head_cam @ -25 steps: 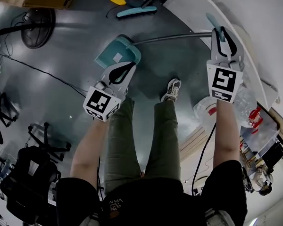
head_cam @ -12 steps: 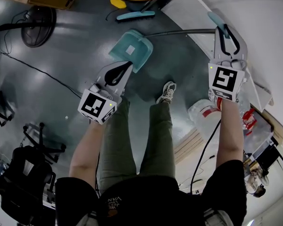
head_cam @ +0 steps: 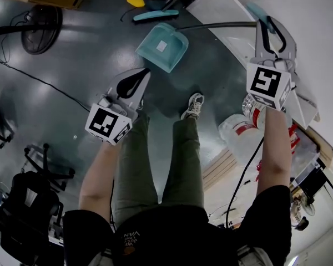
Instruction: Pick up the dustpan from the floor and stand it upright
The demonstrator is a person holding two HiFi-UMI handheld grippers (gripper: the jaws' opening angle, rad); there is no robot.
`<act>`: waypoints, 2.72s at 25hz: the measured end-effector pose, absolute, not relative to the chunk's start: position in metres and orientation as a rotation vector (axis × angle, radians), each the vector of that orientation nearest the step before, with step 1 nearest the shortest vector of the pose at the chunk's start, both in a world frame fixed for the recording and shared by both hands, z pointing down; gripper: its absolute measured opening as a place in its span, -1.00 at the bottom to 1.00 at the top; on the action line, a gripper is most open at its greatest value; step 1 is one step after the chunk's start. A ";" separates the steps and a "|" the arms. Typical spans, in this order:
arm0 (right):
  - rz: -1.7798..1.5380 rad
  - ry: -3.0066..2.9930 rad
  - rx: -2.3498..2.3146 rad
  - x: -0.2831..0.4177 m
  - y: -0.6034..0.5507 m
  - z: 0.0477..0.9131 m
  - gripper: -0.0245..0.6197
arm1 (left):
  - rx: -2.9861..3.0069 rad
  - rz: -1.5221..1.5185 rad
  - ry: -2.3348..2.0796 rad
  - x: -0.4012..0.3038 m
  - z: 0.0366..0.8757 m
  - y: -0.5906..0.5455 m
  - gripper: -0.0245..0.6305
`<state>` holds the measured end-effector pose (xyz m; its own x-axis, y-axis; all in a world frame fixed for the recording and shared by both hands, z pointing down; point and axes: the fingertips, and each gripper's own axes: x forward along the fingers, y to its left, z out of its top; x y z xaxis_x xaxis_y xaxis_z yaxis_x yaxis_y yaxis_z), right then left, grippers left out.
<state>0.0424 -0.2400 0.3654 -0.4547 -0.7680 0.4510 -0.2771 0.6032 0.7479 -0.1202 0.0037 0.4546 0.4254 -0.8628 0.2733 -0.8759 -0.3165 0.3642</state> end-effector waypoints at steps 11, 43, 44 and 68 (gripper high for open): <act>-0.817 -1.977 0.812 0.046 -0.249 0.361 -0.70 | 2.211 0.038 -1.466 -0.115 0.462 0.008 -0.76; -0.495 -2.240 0.894 0.055 -0.164 0.357 -0.58 | 2.260 0.006 -1.431 -0.097 0.429 -0.014 -0.76; -0.469 -2.253 0.900 0.055 -0.163 0.357 -0.57 | 2.265 0.006 -1.433 -0.097 0.424 -0.015 -0.76; 0.058 -2.438 1.291 0.088 -0.111 0.258 -0.29 | 2.456 -0.011 -1.386 -0.077 0.269 -0.019 -0.76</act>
<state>0.0879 -0.1106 0.2577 -0.5056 -0.7891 0.3487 -0.8049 0.5770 0.1387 -0.0772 -0.0193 0.2691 0.5291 -0.8355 0.1484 -0.8329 -0.4780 0.2788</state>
